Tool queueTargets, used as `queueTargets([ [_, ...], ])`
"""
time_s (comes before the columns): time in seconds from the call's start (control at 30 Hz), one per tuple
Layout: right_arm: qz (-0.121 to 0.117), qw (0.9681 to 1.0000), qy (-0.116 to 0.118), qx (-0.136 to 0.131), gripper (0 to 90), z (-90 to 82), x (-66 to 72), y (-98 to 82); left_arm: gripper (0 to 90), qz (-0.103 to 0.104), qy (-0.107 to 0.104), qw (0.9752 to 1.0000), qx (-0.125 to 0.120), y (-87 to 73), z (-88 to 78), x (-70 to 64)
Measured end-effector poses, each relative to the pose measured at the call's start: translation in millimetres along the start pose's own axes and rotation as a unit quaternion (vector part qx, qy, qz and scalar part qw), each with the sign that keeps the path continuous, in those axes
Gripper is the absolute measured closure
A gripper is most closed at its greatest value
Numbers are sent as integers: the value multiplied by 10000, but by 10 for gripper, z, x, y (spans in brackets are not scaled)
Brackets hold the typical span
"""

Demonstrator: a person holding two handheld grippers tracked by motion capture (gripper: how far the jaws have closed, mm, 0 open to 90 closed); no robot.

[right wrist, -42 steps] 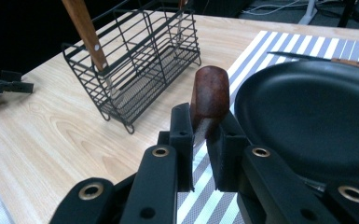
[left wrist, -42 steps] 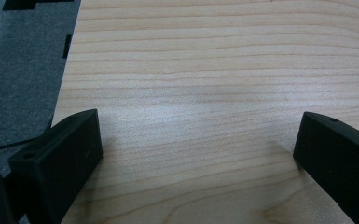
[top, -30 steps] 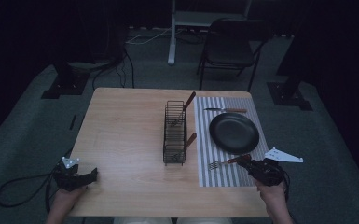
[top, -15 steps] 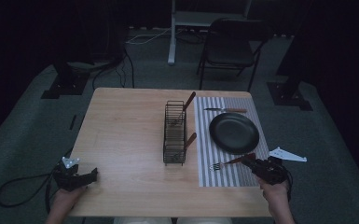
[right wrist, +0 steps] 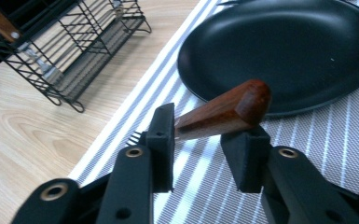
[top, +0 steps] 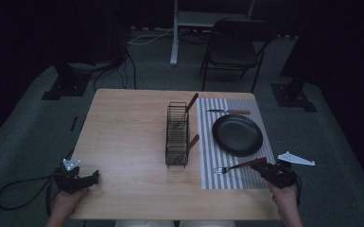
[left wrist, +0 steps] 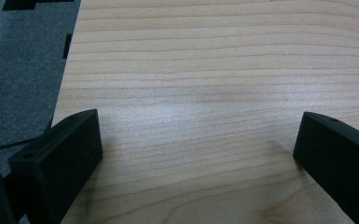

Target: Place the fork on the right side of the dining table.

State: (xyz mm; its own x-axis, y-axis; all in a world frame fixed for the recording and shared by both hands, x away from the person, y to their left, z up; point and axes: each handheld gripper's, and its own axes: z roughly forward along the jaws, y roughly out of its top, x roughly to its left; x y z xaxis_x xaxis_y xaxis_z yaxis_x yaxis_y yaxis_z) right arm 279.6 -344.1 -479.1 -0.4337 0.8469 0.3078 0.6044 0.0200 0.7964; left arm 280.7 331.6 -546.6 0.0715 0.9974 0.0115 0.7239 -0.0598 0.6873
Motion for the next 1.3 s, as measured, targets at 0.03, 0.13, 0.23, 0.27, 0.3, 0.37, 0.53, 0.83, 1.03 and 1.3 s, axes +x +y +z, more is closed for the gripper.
queueTargets([
  [0.03,21,10000,4,7,630,1,-23,-13,16,1,1,10000,-2,0,0,0],
  [0.13,28,10000,-2,5,600,2,-88,-61,16,2,1,10000,1,0,0,0],
  [0.23,23,10000,-46,62,589,11,-154,-116,16,1,1,10000,0,0,0,0],
  [0.27,24,9999,-72,92,586,15,-176,-136,16,0,2,10000,-1,0,0,0],
  [0.3,27,9999,-92,130,583,18,-200,-156,16,1,2,10000,1,0,0,0],
  [0.37,47,9998,-95,154,562,27,-248,-199,16,1,2,10000,1,0,0,0],
  [0.53,293,9994,-58,183,539,59,-370,-322,16,1,2,10000,1,0,0,0],
  [0.83,444,9980,-213,395,527,104,-479,-501,16,1,-1,10000,2,-1,-1,0],
  [1.03,435,9977,-289,428,483,144,-455,-557,16,9,0,10000,9,-2,-3,1],
  [1.3,334,9964,-680,381,381,174,-329,-605,16,-1,-1,10000,0,-2,-2,-1],
])
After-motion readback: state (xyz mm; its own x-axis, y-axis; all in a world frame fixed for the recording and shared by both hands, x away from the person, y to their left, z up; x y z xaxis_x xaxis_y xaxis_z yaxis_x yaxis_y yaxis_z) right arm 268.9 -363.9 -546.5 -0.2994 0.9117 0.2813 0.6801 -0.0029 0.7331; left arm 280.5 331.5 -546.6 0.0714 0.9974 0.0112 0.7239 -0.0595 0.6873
